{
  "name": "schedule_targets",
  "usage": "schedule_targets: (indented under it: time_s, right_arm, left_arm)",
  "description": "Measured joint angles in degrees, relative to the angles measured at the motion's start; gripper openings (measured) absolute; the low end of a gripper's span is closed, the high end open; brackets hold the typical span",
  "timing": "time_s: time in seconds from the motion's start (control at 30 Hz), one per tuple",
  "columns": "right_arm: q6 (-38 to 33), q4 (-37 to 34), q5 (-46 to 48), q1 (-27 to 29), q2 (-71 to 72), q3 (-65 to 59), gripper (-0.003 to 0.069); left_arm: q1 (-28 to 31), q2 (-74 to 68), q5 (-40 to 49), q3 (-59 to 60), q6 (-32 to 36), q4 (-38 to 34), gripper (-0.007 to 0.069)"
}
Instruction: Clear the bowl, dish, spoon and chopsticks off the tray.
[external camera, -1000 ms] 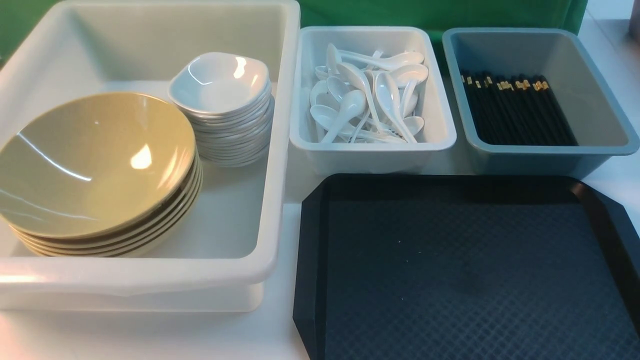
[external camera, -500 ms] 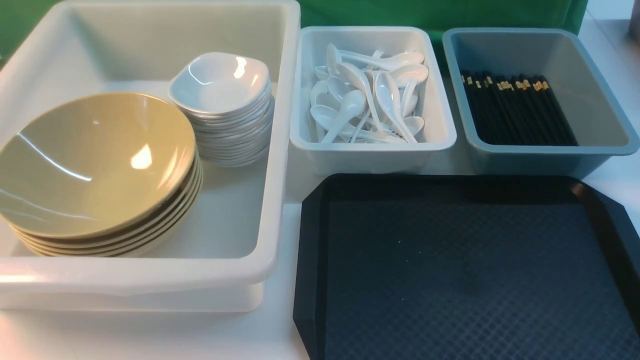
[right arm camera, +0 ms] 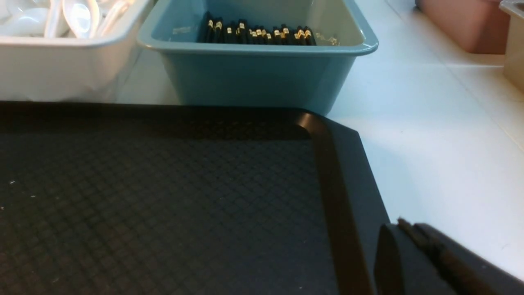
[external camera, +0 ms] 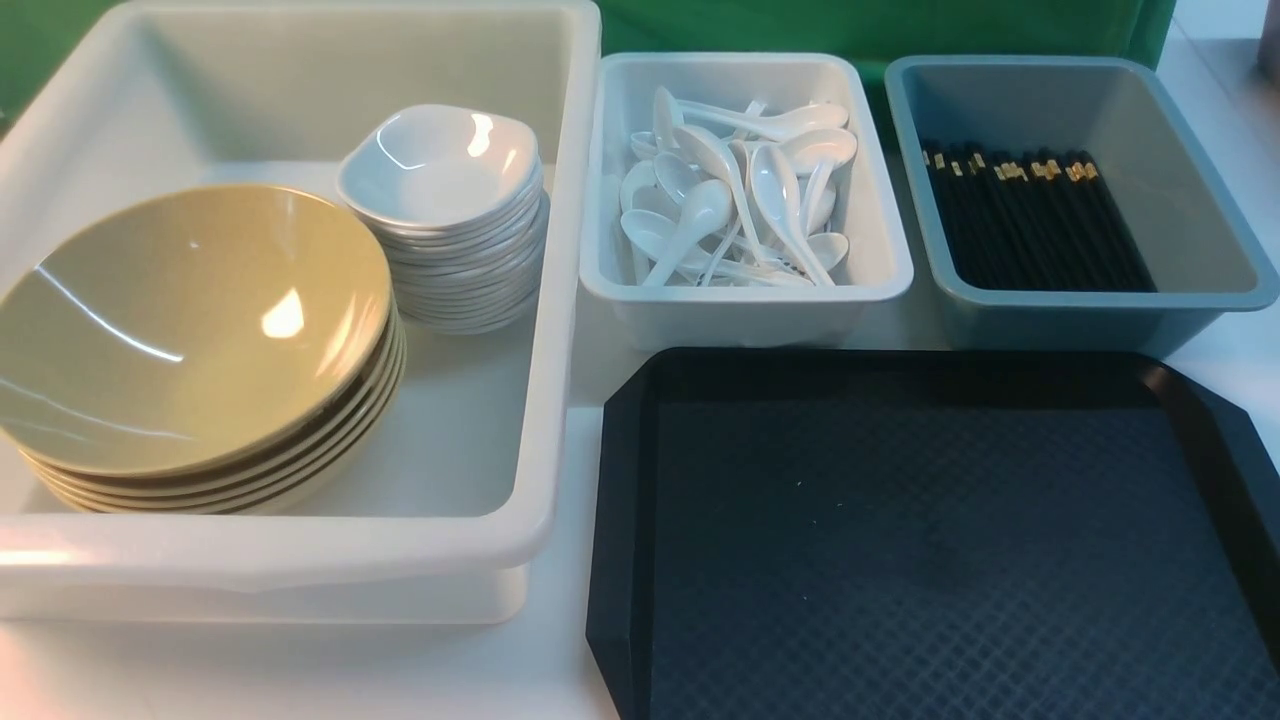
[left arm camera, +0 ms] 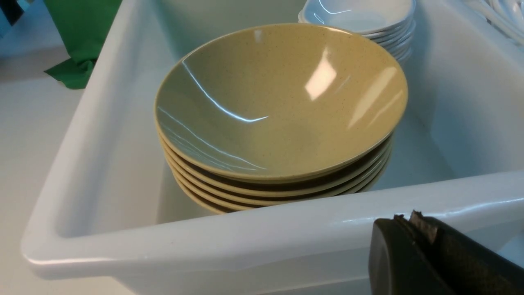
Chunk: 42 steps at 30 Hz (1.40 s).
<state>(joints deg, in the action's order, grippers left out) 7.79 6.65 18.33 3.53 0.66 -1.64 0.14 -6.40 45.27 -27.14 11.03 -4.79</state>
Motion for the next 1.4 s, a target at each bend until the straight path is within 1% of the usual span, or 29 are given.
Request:
schedule_targets:
  time_s: [0.5, 0.67, 0.7, 0.77, 0.83, 0.97, 1.03, 1.1, 1.23, 1.3, 1.4]
  right_arm:
    - [0.0, 0.0, 0.0, 0.0, 0.0, 0.0, 0.0045]
    - [0.0, 0.0, 0.0, 0.0, 0.0, 0.0, 0.0051]
    - [0.0, 0.0, 0.0, 0.0, 0.0, 0.0, 0.0052]
    - [0.0, 0.0, 0.0, 0.0, 0.0, 0.0, 0.0056]
    - [0.0, 0.0, 0.0, 0.0, 0.0, 0.0, 0.0058]
    - [0.0, 0.0, 0.0, 0.0, 0.0, 0.0, 0.0061]
    - [0.0, 0.0, 0.0, 0.0, 0.0, 0.0, 0.0062]
    - [0.0, 0.0, 0.0, 0.0, 0.0, 0.0, 0.0064]
    - [0.0, 0.0, 0.0, 0.0, 0.0, 0.0, 0.0069]
    - [0.0, 0.0, 0.0, 0.0, 0.0, 0.0, 0.0071]
    - [0.0, 0.0, 0.0, 0.0, 0.0, 0.0, 0.0078]
  left_arm:
    - [0.0, 0.0, -0.2, 0.1, 0.0, 0.0, -0.0011]
    - [0.0, 0.0, -1.5, 2.2, -0.4, -0.4, -0.0011]
    - [0.0, 0.0, -3.0, 2.8, -0.4, -0.7, -0.0011]
    - [0.2, 0.5, -11.4, 7.1, -0.4, -1.6, -0.0011]
    - [0.5, 1.1, -16.1, 9.2, -0.4, -1.7, -0.0011]
    - [3.0, 4.5, -31.7, 20.0, -0.4, -1.7, -0.0011]
    - [3.9, 5.8, -35.4, 23.5, -0.4, -1.5, -0.0011]
    - [4.1, 6.7, -36.6, 25.9, -0.4, -1.3, -0.0011]
    - [4.3, 7.0, -36.4, 28.5, -1.6, -1.1, -0.0011]
    - [4.2, 7.0, -34.8, 28.6, -2.9, -0.7, -0.0011]
    - [3.1, 7.0, -30.1, 28.6, -5.0, 0.8, -0.0011]
